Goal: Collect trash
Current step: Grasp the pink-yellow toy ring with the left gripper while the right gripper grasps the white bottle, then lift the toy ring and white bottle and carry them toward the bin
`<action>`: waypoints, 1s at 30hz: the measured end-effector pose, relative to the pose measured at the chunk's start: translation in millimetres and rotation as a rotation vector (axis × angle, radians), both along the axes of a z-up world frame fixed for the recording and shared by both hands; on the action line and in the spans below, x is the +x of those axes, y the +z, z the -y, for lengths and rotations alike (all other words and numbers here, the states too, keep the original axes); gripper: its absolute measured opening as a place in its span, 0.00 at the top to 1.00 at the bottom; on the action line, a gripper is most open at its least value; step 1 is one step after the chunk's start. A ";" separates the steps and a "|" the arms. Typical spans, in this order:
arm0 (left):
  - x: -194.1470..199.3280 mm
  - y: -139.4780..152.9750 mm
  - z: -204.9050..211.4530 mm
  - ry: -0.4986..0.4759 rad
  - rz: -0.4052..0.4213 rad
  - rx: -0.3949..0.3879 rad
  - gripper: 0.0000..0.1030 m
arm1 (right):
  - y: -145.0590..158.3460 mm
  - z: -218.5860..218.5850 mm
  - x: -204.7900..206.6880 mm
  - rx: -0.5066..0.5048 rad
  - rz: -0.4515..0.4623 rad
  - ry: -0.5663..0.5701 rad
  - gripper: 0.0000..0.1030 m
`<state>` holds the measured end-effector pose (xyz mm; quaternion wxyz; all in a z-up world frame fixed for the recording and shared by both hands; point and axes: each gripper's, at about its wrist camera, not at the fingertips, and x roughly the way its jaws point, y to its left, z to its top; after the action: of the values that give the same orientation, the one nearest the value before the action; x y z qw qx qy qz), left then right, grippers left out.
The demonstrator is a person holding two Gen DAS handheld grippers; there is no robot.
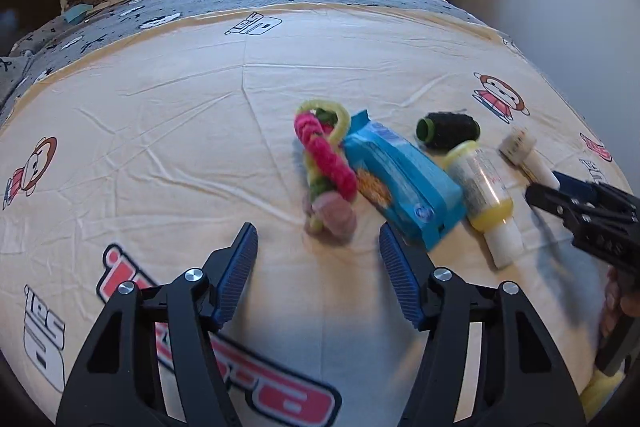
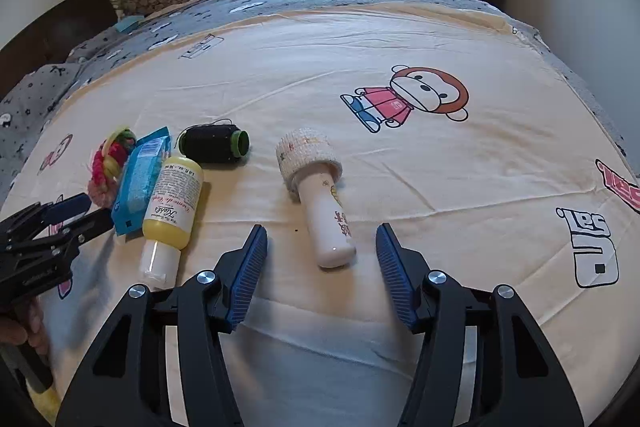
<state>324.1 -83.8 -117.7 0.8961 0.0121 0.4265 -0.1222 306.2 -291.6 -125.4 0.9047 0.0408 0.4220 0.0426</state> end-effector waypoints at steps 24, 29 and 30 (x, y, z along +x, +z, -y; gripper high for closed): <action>-19.7 9.7 -9.4 -0.053 -0.036 0.020 0.84 | 6.0 -5.7 -45.5 -0.029 0.000 0.097 0.80; -67.8 18.9 -9.5 -0.088 -0.001 0.013 0.84 | 11.5 -9.7 -88.6 -0.021 0.031 0.132 0.80; -79.0 20.9 -9.3 -0.096 0.005 0.009 0.84 | 12.5 -11.6 -96.5 -0.016 0.036 0.140 0.80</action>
<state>245.1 -74.5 -96.7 0.8903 0.0369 0.4236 -0.1632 209.7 -280.0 -112.8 0.9073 0.0030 0.4076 0.1032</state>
